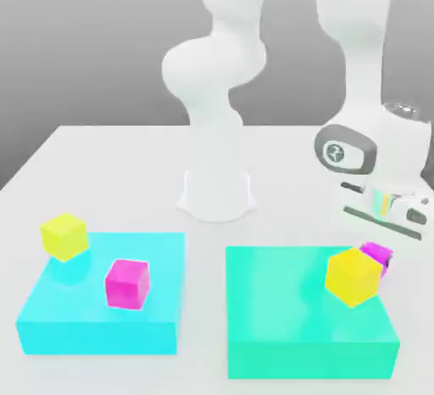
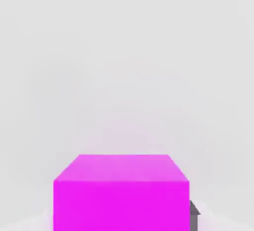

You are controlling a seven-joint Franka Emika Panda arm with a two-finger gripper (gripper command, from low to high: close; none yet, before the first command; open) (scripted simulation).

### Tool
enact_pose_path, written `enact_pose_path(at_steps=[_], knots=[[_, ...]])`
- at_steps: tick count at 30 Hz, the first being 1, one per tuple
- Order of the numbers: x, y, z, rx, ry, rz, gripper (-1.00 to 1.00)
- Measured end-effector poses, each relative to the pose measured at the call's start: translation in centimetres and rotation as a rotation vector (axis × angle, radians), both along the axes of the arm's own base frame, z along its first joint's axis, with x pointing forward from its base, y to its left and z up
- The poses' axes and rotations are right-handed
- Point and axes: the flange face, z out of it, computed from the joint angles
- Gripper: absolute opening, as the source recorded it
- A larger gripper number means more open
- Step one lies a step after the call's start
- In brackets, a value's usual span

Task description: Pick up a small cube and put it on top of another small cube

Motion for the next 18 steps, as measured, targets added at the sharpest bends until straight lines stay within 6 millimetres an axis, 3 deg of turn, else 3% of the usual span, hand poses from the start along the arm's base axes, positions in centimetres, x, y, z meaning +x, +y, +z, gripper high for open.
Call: enact_pose_path(at_steps=[7, 8, 9, 12, 13, 15, 18], knots=[[0.1, 0.1, 5.3, 0.0, -0.001, 0.0, -1.0], [0.8, -0.2, 5.8, -0.005, 0.003, -0.011, -1.0], [3.1, -0.9, 7.0, 0.008, -0.008, -0.066, -1.0], [12.1, -4.9, 12.5, 0.087, -0.077, -0.297, -1.0], [14.0, -6.9, 13.8, 0.095, -0.088, -0.378, -1.0], [16.3, -10.9, 15.3, 0.094, -0.094, -0.535, -1.0], [18.4, -17.1, 16.7, 0.077, -0.088, -0.772, -1.0]])
